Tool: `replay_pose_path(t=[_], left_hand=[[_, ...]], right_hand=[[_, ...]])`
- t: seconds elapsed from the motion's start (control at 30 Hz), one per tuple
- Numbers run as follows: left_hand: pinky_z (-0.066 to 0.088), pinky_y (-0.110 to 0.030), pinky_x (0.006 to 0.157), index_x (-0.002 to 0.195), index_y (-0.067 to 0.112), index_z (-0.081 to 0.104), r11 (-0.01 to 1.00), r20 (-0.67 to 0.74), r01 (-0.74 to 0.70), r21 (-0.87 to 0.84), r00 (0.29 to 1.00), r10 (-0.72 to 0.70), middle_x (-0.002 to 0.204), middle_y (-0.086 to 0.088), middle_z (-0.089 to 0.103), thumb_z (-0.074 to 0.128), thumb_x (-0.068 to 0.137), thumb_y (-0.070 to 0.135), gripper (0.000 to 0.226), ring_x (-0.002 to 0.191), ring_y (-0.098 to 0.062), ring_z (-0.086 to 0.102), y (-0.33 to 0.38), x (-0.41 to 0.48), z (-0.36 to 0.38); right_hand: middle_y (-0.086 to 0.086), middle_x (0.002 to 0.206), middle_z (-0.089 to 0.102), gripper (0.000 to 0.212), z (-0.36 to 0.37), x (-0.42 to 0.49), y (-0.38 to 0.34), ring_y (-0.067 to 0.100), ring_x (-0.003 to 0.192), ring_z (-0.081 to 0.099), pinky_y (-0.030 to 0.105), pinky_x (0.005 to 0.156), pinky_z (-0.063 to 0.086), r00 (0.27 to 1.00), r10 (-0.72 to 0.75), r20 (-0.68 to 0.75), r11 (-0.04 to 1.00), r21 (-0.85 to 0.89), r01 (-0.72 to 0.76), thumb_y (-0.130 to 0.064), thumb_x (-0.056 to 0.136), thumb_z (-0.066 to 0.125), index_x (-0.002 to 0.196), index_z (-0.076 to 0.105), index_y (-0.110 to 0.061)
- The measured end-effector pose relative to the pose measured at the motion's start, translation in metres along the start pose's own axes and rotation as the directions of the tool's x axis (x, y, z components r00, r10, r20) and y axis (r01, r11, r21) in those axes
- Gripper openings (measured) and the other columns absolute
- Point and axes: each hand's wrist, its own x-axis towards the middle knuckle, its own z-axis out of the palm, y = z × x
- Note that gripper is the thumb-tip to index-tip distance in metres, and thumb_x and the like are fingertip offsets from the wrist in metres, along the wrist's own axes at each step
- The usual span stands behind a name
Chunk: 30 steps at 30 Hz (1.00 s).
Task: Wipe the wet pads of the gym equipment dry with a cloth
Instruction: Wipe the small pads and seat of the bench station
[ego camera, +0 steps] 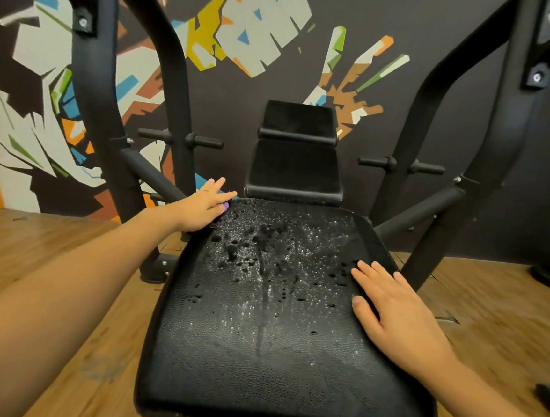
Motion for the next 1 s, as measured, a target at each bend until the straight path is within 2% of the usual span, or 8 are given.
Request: replay_pose_path(t=[0.07,0.17,0.23,0.43,0.57,0.8,0.9,1.0], left_hand=[[0.002,-0.049,0.123,0.159,0.027,0.026,0.998,-0.014,0.056,-0.019,0.998,-0.056,0.169,-0.012,-0.004,0.033,0.111,0.027,0.049,0.155,-0.032,-0.009,0.003,-0.003,0.001],[0.031,-0.044,0.114,0.156,0.030,0.033,0.994,-0.119,0.087,-0.059,0.989,-0.093,0.159,-0.014,0.037,0.039,0.110,0.026,0.047,0.142,-0.036,0.040,0.007,-0.007,0.006],[0.042,-0.041,0.104,0.158,0.029,0.030,0.991,-0.185,0.107,-0.085,0.975,-0.121,0.153,-0.011,0.048,0.045,0.108,0.025,0.052,0.125,-0.033,0.056,0.011,-0.006,0.009],[0.034,-0.054,0.113,0.153,0.030,0.033,0.962,-0.153,-0.044,0.268,0.984,0.088,0.160,-0.010,0.036,0.041,0.107,0.014,0.050,0.148,-0.037,0.030,0.008,0.005,0.007],[0.019,-0.049,0.124,0.160,0.029,0.020,0.818,-0.018,-0.223,0.531,0.962,0.273,0.169,0.007,0.011,0.040,0.098,-0.012,0.077,0.156,-0.021,0.004,0.021,0.018,-0.001],[0.027,-0.048,0.123,0.155,0.043,-0.002,0.661,0.123,-0.348,0.665,0.924,0.363,0.168,0.012,0.002,0.051,0.097,-0.008,0.093,0.156,-0.020,0.007,-0.003,0.030,-0.019],[0.016,-0.046,0.126,0.159,0.036,0.003,0.609,0.172,-0.383,0.694,0.910,0.376,0.168,0.012,0.002,0.049,0.096,-0.010,0.090,0.156,-0.016,-0.001,0.009,0.035,-0.016],[0.024,-0.051,0.123,0.159,0.040,0.004,0.605,0.184,-0.437,0.666,0.882,0.435,0.168,0.015,-0.001,0.042,0.096,-0.011,0.088,0.157,-0.020,0.003,0.035,0.053,-0.007]], right_hand=[[-0.013,0.165,0.020,0.080,-0.002,0.000,-0.001,0.005,0.153,0.010,0.028,0.124,0.001,1.000,-0.005,0.000,1.000,-0.007,0.005,-0.064,0.090,0.004,0.158,0.029,-0.030],[-0.014,0.165,0.019,0.080,-0.002,-0.001,-0.002,0.004,0.153,0.009,0.027,0.123,0.000,1.000,-0.001,0.002,1.000,-0.014,0.001,-0.063,0.089,0.002,0.158,0.027,-0.031],[-0.014,0.165,0.019,0.080,-0.001,-0.001,-0.001,0.004,0.153,0.008,0.027,0.123,0.000,1.000,-0.001,0.003,1.000,-0.010,0.001,-0.063,0.090,0.002,0.158,0.028,-0.031],[-0.016,0.165,0.018,0.079,0.000,-0.001,-0.001,0.004,0.153,0.007,0.027,0.123,-0.001,1.000,0.001,-0.005,1.000,-0.009,-0.002,-0.062,0.091,0.003,0.158,0.028,-0.032],[-0.017,0.165,0.016,0.078,0.000,-0.001,-0.001,0.002,0.153,0.005,0.028,0.124,-0.001,1.000,0.004,-0.006,1.000,-0.005,-0.004,-0.063,0.090,0.002,0.158,0.027,-0.033],[-0.020,0.164,0.010,0.079,-0.001,-0.001,-0.001,0.000,0.152,0.000,0.024,0.122,-0.007,1.000,0.003,0.001,1.000,-0.003,-0.003,-0.064,0.089,0.000,0.159,0.022,-0.035],[-0.022,0.163,0.008,0.079,-0.002,-0.001,-0.003,-0.001,0.152,-0.002,0.023,0.121,-0.009,1.000,0.001,0.008,1.000,-0.007,-0.001,-0.064,0.088,-0.001,0.159,0.020,-0.037],[-0.021,0.164,0.010,0.078,-0.002,-0.002,-0.003,-0.002,0.151,-0.002,0.022,0.120,-0.009,1.000,0.010,0.001,1.000,0.000,-0.010,-0.063,0.089,0.000,0.159,0.022,-0.037]])
